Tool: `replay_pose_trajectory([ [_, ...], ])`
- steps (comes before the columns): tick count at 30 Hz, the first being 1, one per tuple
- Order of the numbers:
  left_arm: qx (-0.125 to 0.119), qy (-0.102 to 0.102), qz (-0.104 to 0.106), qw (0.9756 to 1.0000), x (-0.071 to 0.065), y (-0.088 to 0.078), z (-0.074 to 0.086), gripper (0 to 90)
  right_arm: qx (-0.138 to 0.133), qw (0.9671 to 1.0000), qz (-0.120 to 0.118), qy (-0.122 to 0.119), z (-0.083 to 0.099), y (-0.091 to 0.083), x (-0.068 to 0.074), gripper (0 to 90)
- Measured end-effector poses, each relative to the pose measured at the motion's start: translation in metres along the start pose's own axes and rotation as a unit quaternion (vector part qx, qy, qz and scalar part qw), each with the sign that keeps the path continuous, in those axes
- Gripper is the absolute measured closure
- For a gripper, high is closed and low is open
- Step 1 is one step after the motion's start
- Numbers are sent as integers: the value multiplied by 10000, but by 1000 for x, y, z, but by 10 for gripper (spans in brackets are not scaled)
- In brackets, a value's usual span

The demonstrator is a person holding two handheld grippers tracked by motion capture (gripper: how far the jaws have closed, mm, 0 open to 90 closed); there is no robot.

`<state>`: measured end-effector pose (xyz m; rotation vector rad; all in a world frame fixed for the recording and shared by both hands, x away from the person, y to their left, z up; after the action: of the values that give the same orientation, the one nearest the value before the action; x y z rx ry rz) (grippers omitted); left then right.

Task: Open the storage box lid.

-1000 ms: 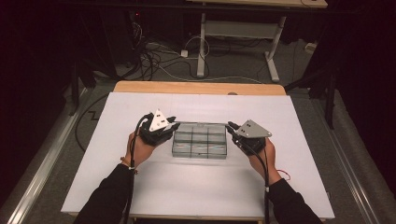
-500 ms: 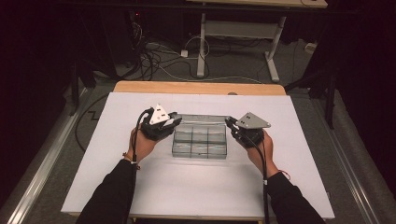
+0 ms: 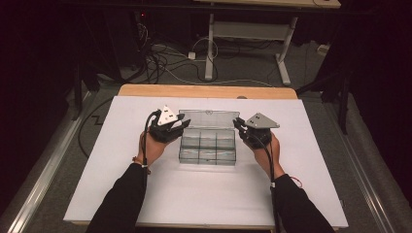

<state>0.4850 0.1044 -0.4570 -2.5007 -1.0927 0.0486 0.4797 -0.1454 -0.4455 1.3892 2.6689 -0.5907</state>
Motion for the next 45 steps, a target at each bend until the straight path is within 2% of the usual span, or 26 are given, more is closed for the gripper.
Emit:
replay_pose_trajectory([
  [9,23,-166,-73,9998,5,12,4,620,-94,9997,85,214,0,7,-3,814],
  [16,-85,-369,-111,9992,7,16,5,614,-141,9989,165,417,2,13,-5,805],
  [17,-89,-374,-131,9992,7,17,5,612,-116,9985,211,483,4,15,-5,804],
  [21,-140,-456,-205,9987,7,19,5,609,-92,9985,229,497,7,18,-5,804],
  [22,-160,-482,-204,9985,7,19,6,607,-58,9981,209,578,9,19,-5,801],
  [30,-82,-527,-327,9980,7,23,9,604,40,9981,243,571,14,24,-5,787],
  [42,-17,-731,-240,9970,8,29,17,604,156,9975,207,655,21,28,-4,777],
  [45,24,-704,-251,9972,7,29,19,604,159,9979,205,600,22,29,-4,773],
])
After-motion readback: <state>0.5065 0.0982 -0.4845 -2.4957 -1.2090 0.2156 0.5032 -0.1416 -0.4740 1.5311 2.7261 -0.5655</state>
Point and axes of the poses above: each handheld gripper's, and its own axes: y roughly forward along the jaws, z roughly out of its underside, x roughly to its left, the point moved 6 cm from there along y, roughly forward along the jaws, and after that the axes turned 4 degrees about -x, right-handed, at the moved point
